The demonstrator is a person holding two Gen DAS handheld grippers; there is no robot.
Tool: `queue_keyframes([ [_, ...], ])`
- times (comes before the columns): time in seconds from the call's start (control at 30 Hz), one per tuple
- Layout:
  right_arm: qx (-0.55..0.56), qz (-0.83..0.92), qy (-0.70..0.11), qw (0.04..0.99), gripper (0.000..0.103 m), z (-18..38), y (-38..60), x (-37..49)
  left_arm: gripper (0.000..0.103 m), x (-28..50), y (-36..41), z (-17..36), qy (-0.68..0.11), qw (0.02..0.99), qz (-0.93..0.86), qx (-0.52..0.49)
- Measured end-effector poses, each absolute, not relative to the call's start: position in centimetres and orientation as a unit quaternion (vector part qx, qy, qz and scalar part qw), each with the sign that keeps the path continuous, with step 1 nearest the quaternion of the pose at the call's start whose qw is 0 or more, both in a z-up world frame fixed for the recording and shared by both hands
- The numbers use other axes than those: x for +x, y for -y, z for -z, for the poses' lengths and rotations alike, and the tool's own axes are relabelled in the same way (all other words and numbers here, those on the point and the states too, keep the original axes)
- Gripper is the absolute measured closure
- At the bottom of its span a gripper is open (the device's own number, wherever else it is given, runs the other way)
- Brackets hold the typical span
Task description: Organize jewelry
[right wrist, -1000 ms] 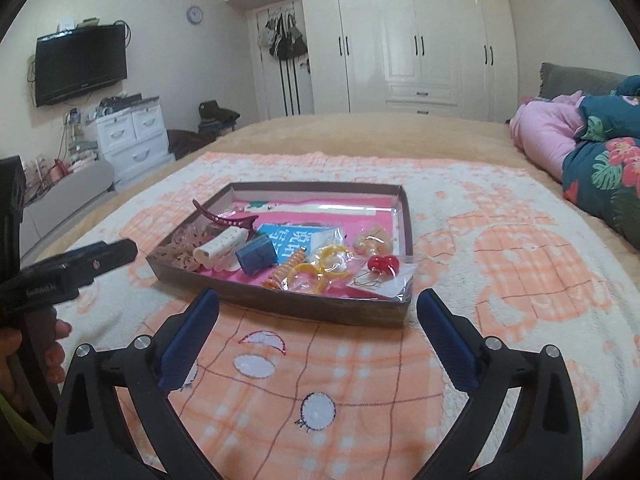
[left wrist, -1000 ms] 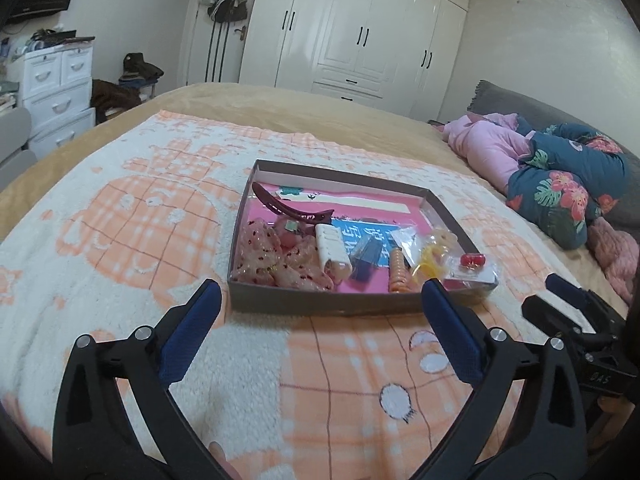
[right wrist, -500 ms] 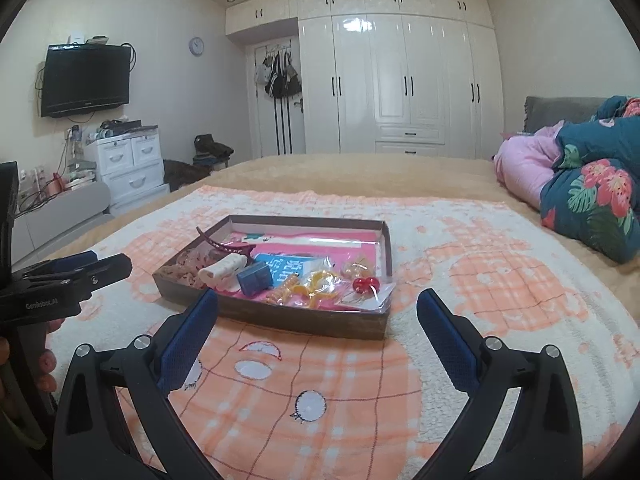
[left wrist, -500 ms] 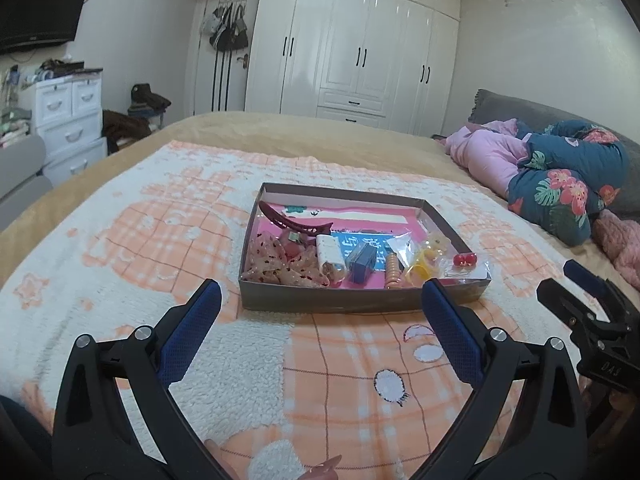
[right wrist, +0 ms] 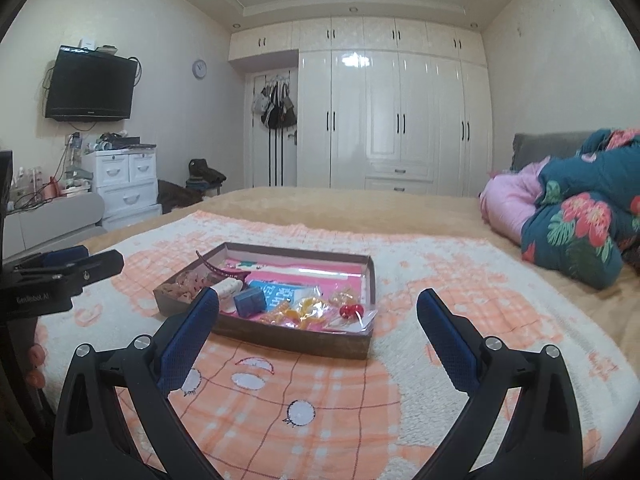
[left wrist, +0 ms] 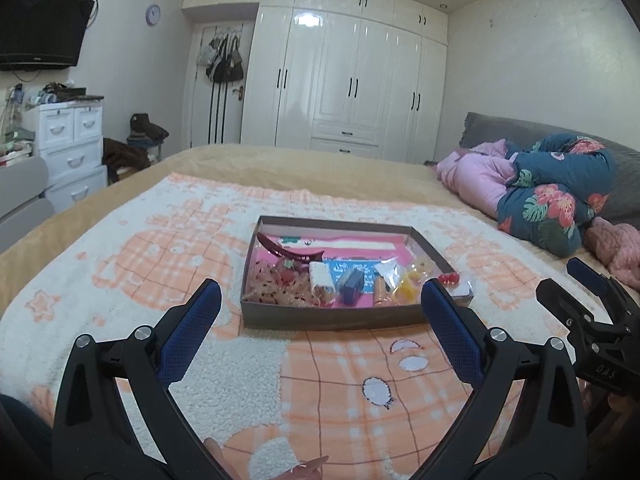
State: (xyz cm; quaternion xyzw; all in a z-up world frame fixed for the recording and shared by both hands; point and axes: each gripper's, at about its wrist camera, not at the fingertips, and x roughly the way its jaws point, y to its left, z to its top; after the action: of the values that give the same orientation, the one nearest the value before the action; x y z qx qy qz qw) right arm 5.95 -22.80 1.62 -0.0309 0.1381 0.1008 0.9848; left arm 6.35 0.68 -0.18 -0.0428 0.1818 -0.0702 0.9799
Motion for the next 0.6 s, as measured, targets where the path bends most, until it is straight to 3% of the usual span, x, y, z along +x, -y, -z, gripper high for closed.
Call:
queue_keyframes([
  [0.6, -0.026, -0.088, -0.121, 0.988, 0.006, -1.2, 22.8, 4.3, 0.011, 5.6, -0.7, 0.4, -0.181, 0.981, 0.054, -0.037],
])
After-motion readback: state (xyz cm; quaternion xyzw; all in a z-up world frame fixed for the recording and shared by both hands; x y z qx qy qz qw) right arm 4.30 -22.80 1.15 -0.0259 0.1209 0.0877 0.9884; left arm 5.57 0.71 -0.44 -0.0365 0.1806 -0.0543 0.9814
